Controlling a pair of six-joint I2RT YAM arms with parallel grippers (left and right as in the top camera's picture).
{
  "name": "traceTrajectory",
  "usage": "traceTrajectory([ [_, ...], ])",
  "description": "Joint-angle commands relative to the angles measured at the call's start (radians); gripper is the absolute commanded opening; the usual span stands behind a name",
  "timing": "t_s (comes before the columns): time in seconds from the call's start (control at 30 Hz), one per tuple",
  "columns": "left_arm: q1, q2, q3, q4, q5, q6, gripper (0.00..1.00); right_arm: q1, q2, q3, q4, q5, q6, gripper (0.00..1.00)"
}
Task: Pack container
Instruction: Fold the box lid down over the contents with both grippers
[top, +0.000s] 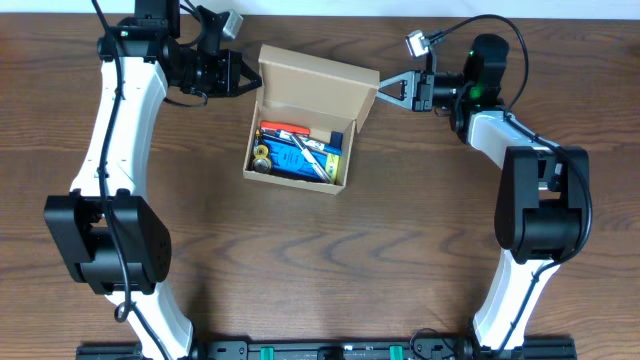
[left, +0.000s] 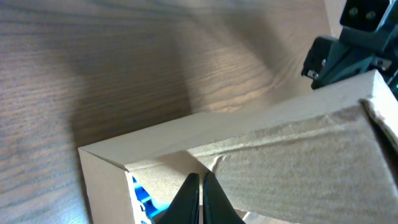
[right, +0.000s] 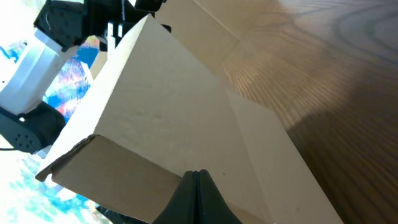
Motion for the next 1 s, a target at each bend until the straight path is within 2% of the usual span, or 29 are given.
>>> traceTrajectory([
  [0.0,-0.044,-0.021,0.018,-0.021,0.076,0.042,0.05,0.068,0.008,-0.003,0.002,-0.015,-0.005,0.02],
  [0.37,-0.043,-0.022,0.018,-0.079,-0.105,0.043,0.06,0.084,0.008,-0.003,0.080,-0.005,0.044,0.02],
  [0.97,-0.035,-0.022,0.018,-0.058,-0.116,0.047,0.06,0.103,0.008,-0.003,0.098,-0.012,0.043,0.02],
])
